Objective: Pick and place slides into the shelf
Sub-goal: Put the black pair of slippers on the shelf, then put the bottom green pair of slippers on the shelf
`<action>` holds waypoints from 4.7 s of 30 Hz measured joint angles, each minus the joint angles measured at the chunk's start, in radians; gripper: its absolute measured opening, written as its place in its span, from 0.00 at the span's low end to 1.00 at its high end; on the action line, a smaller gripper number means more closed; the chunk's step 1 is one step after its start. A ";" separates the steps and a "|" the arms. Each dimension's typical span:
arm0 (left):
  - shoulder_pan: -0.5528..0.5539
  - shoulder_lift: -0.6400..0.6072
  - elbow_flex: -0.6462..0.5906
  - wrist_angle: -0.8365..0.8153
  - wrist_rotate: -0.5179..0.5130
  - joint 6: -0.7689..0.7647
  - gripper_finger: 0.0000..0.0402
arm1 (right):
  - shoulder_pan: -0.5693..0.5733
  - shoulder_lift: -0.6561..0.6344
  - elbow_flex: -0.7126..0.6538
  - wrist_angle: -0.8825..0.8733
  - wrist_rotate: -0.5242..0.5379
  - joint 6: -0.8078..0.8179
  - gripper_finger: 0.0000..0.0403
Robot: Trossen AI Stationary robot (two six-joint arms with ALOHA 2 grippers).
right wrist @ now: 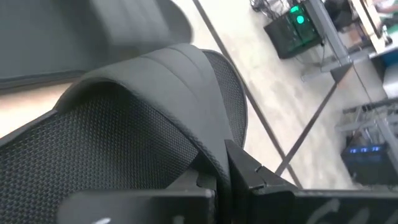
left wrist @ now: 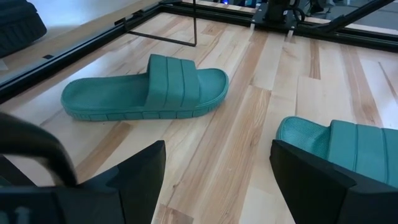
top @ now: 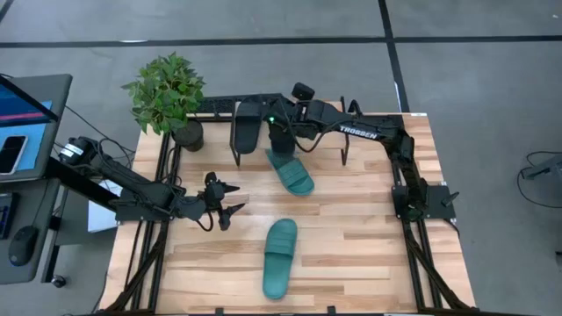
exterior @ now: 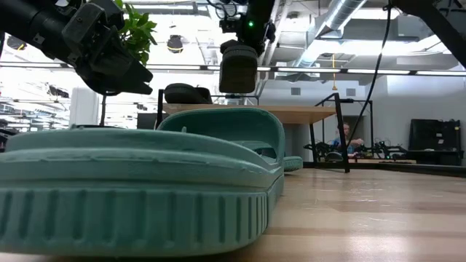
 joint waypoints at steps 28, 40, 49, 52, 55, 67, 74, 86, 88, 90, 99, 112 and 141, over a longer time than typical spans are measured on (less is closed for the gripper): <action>0.000 0.000 0.000 0.000 0.000 0.016 0.68 | -0.108 0.000 0.000 0.129 -0.054 0.005 0.00; 0.000 0.000 0.000 0.000 0.000 0.017 0.68 | -0.154 0.000 -0.002 0.128 -0.104 -0.011 0.00; 0.000 0.000 0.000 0.000 -0.001 0.017 0.68 | -0.124 0.092 0.001 0.180 -0.070 -0.036 0.00; 0.000 0.000 0.000 -0.006 -0.001 0.017 0.68 | -0.126 0.120 -0.003 0.185 -0.073 -0.047 0.00; 0.000 0.000 0.000 -0.011 0.005 0.017 0.68 | -0.131 0.132 -0.002 0.178 -0.075 -0.047 0.00; 0.000 0.000 -0.001 -0.046 0.052 0.018 0.68 | -0.105 0.132 -0.002 0.210 -0.079 -0.047 0.00; 0.000 0.000 -0.001 -0.047 0.052 0.017 0.68 | -0.095 0.132 -0.002 0.220 -0.080 -0.047 0.00; 0.000 0.000 -0.001 -0.046 0.052 0.017 0.68 | -0.102 0.132 -0.001 0.225 -0.159 -0.048 0.15; 0.000 0.000 -0.001 -0.046 0.052 0.017 0.68 | -0.102 0.132 -0.001 0.223 -0.177 -0.049 0.16; 0.000 0.000 -0.001 -0.046 0.052 0.017 0.68 | -0.102 0.132 -0.001 0.219 -0.184 -0.050 0.17; 0.000 0.000 -0.001 -0.046 0.052 0.017 0.68 | -0.101 0.131 0.000 0.198 -0.187 -0.076 0.21; 0.000 0.000 -0.001 -0.046 0.052 0.017 0.68 | -0.092 0.130 0.000 0.179 -0.216 -0.131 0.37; 0.000 0.000 0.000 -0.046 0.052 0.017 0.68 | -0.041 0.129 -0.001 0.161 -0.143 -0.310 0.56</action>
